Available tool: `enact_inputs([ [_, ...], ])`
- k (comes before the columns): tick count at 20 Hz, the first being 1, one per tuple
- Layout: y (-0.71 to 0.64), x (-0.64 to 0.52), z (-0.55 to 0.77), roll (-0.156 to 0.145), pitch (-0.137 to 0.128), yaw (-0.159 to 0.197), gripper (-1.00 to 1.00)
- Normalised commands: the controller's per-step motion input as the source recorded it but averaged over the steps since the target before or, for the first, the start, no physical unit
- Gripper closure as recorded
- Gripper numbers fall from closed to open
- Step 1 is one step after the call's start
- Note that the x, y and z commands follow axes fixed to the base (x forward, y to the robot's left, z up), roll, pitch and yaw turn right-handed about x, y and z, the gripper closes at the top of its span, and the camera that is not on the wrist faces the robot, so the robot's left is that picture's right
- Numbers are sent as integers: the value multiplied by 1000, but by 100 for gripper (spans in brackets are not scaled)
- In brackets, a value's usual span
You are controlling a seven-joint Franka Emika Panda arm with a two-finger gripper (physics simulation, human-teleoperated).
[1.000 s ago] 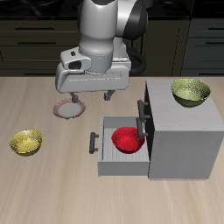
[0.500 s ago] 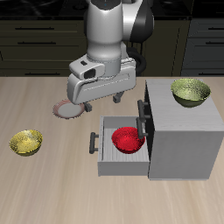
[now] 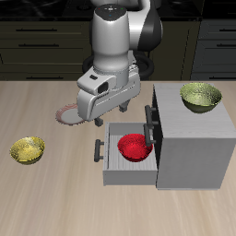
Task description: Place the red bowl on the plate
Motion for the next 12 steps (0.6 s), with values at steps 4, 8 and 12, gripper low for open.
enact_inputs([
  [4, 107, -11, -54, 29, -62, 284, -100],
  [8, 157, 7, -4, 59, -16, 177, -100],
  [12, 55, 17, -128, 27, -67, 260, -100],
])
